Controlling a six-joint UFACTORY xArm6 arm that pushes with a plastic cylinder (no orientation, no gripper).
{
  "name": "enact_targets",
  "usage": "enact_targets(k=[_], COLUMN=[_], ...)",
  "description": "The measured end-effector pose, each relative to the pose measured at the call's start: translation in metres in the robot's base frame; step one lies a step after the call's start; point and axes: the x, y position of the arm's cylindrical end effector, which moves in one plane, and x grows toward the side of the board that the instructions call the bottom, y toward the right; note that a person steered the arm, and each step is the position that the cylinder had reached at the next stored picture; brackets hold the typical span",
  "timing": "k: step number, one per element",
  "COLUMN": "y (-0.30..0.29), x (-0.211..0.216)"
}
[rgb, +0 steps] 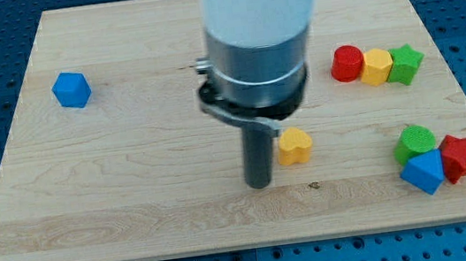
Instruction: Move yellow heart closer to the green circle
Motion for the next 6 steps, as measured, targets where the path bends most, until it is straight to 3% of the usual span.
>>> enact_targets(k=[2,3,5,6], y=[0.039,0.041,0.122,0.128], x=[-0.039,-0.037,-0.021,-0.021])
